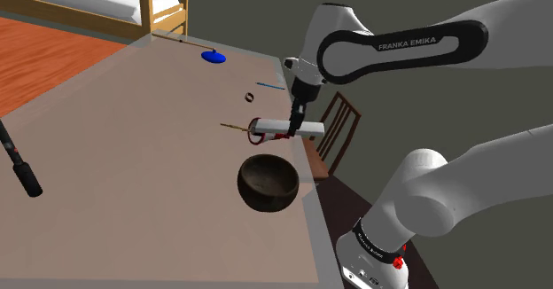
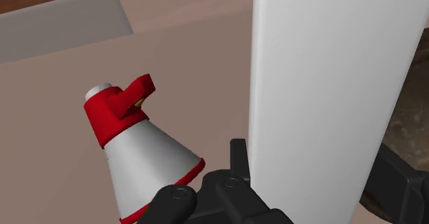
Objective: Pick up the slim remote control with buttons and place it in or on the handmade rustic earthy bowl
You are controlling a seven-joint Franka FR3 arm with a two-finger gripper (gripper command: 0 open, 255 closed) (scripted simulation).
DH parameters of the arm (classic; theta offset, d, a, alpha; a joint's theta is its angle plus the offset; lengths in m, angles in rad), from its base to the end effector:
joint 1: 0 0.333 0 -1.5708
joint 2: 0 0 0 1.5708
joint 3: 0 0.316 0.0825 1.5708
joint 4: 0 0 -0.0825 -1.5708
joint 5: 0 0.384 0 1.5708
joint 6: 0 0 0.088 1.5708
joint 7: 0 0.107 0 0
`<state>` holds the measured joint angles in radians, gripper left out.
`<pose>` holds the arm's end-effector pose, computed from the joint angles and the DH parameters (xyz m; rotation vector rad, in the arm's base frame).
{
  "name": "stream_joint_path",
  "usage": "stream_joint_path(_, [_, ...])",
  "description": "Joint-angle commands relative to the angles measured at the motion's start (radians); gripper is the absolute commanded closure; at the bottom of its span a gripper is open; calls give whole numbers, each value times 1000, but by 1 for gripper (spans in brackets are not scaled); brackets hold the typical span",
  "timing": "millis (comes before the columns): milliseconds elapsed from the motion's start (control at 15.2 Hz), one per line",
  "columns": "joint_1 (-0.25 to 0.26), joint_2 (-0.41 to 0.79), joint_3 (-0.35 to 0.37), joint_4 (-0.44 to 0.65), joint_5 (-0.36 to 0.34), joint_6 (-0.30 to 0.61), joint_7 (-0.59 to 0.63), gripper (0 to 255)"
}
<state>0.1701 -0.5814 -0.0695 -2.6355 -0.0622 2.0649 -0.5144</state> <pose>0.3616 0.0336 0.4304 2.9569 1.0053 0.0104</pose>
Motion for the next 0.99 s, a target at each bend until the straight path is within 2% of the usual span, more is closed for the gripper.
stream_joint_path(0, [27, -37, 43, -25, 25, -13, 52, 255])
stream_joint_path(528, [151, -101, 219, -60, 145, -43, 262, 255])
stream_joint_path(924, [152, -65, 227, -120, 150, 53, 264, 255])
